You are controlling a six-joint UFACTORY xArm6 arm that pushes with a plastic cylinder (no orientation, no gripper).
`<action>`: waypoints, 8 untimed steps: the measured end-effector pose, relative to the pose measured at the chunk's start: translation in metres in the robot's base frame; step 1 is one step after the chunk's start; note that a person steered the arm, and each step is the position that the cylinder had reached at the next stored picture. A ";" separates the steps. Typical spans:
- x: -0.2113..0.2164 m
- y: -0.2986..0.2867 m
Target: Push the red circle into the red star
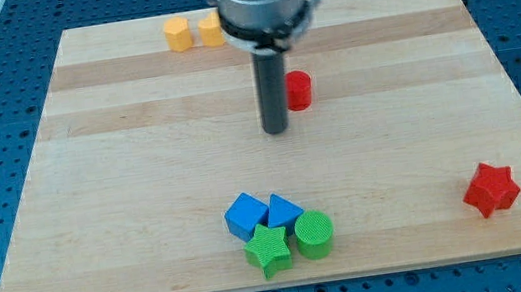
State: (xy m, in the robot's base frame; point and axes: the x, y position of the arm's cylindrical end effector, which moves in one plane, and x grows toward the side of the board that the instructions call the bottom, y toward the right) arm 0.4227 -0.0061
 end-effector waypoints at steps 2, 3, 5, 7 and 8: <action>-0.049 0.041; -0.042 0.069; 0.002 0.139; 0.019 0.136; 0.027 0.128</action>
State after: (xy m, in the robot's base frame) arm 0.4494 0.1224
